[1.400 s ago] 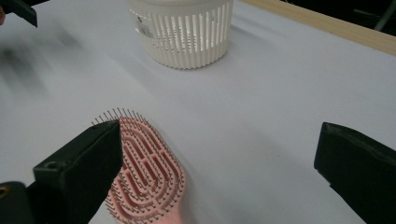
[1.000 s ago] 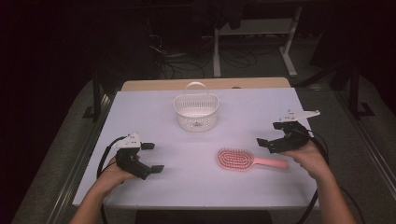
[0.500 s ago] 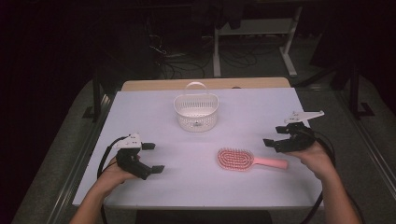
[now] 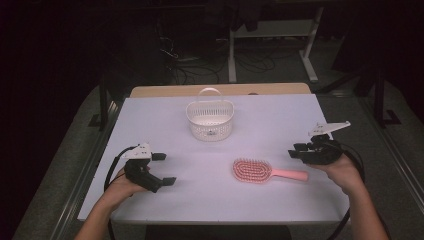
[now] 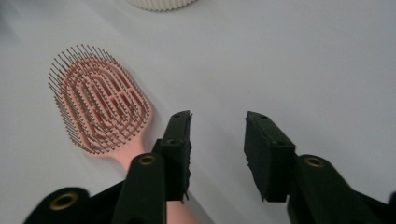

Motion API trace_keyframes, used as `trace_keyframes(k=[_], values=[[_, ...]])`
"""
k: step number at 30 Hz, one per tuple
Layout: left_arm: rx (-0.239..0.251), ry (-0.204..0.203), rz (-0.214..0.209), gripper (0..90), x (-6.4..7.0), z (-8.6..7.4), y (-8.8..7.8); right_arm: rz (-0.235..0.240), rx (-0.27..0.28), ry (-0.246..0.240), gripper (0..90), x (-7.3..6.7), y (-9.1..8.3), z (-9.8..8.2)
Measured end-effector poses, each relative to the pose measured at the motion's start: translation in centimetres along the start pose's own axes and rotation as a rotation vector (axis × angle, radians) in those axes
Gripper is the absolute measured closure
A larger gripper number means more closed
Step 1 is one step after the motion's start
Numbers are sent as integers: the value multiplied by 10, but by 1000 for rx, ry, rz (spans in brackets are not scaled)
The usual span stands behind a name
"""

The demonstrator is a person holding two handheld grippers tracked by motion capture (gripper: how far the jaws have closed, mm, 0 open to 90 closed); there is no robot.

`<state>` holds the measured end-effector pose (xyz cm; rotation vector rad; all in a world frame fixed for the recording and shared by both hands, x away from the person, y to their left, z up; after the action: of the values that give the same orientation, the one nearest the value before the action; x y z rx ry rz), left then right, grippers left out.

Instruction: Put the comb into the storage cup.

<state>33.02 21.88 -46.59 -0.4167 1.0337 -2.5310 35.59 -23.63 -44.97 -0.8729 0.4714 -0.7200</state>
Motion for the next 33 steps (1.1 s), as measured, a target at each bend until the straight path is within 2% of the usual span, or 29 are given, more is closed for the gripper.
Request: trace_keyframes(k=[3, 11, 15, 33], values=[[0, 1, -1, 0, 0, 0, 0, 2, -10, 0, 658, 0, 1, -2], [0, 1, -1, 0, 0, 0, 0, 10, -69, 1, 842, 1, 6, -10], [-2, 2, 0, 0, 0, 0, 1, 10, -90, -5, 883, 2, 7, -12], [-2, 4, -2, 0, 0, 0, 2, 25, -175, -4, 888, 8, 16, -31]])
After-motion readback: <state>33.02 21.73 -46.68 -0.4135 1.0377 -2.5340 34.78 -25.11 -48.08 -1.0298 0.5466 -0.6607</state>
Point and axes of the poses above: each handheld gripper's, and its own axes: y roughly forward along the jaws, z roughly out of its top, x roughly to its right, the point moved 6 cm from there along y, roughly forward along the jaws, and after that the axes turned 12 degrees about -x, right-handed, at the moved point
